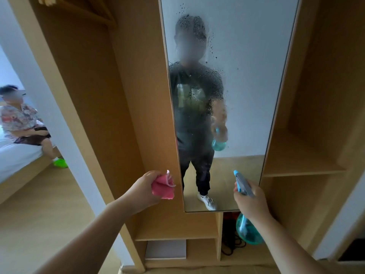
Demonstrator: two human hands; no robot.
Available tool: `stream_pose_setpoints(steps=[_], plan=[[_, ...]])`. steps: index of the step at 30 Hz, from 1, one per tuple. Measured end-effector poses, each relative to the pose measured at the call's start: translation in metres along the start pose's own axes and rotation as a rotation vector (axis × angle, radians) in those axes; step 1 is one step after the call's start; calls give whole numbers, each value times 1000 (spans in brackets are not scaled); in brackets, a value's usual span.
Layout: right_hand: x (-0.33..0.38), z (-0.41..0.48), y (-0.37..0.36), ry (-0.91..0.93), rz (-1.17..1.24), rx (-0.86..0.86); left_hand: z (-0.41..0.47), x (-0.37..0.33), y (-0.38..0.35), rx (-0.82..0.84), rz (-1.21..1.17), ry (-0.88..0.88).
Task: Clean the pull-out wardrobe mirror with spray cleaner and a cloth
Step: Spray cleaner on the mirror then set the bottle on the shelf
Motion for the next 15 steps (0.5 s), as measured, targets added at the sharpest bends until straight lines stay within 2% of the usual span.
stream_pose_setpoints(steps=[8, 15], plan=[[26, -9, -30, 50, -27, 197, -4, 2, 10, -59, -26, 25], [37, -11, -51, 120, -73, 176, -14, 2, 15, -78, -42, 34]])
Point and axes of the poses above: each hand's wrist, its own z-axis towards the middle knuckle, its own y-axis out of the back of the hand, x = y × z, the point moved 2 cm from there along z, towards the middle knuckle
